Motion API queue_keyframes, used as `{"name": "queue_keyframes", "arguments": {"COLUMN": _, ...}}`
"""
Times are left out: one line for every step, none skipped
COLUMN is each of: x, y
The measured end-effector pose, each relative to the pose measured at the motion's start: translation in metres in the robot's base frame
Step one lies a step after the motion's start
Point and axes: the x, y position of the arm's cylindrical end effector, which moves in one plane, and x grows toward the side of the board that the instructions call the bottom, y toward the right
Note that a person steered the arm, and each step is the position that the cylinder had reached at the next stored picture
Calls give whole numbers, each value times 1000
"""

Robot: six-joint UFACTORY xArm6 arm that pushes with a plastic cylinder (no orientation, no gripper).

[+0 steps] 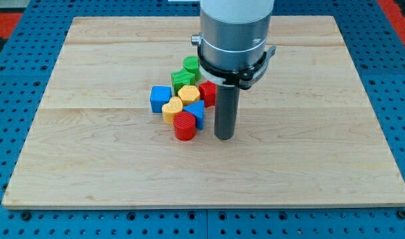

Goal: Push the blue triangle close to the yellow hexagon

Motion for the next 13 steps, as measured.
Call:
{"name": "queue_keyframes", "arguments": {"x": 1, "y": -57}}
{"name": "queue_keyframes", "arguments": {"x": 13, "y": -88}}
{"name": "queue_keyframes", "arguments": {"x": 49, "y": -102}}
{"name": "queue_keyframes", "arguments": {"x": 38, "y": -194}}
{"name": "queue_keyframes", "arguments": {"x": 23, "y": -205}}
{"name": "queue_keyframes", "arguments": {"x": 30, "y": -177}}
{"name": "queue_keyframes", "arguments": {"x": 23, "y": -165}}
{"name": "queue_keyframes", "arguments": {"x": 17, "y": -139}}
{"name": "queue_keyframes", "arguments": {"x": 17, "y": -98}}
{"name": "queue_keyframes", "arguments": {"x": 14, "y": -54}}
{"name": "queue_keyframes", "arguments": {"x": 9, "y": -11}}
{"name": "queue_keyframes", "arguments": {"x": -13, "y": 1}}
{"name": "queue_keyframes", "arguments": {"x": -37, "y": -5}}
